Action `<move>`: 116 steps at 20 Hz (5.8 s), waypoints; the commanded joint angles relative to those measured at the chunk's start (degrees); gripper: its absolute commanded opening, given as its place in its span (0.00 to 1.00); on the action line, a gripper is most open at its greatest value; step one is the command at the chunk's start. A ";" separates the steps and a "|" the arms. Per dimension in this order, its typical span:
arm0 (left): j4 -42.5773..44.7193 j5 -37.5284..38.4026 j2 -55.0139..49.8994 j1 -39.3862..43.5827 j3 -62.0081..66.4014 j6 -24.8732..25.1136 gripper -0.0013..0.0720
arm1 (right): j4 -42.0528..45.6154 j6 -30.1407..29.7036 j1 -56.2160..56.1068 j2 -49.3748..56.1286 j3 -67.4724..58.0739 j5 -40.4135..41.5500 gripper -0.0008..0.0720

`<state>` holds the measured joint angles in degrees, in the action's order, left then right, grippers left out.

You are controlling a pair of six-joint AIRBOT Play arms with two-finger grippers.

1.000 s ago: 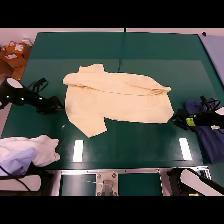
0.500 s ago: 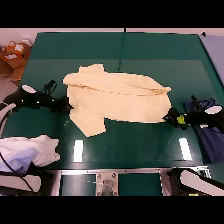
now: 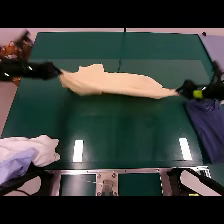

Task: Fold the shirts.

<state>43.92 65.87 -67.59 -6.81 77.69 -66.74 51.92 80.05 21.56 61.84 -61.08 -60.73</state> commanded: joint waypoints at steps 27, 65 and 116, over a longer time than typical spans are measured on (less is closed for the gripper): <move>-3.74 -14.38 -9.20 0.00 -6.97 4.28 0.04 | -0.35 0.63 -10.12 13.20 -4.44 19.93 0.03; 14.49 5.07 -28.59 -0.61 3.50 -7.43 0.04 | 19.76 0.90 -8.96 44.02 -36.09 -22.10 0.03; 27.26 5.64 30.86 13.07 -41.72 -26.86 0.04 | 15.96 14.58 0.79 -10.67 29.00 -11.17 0.03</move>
<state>65.78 63.57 -39.27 6.24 30.48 -92.86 61.14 91.59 22.35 52.95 -28.23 -66.35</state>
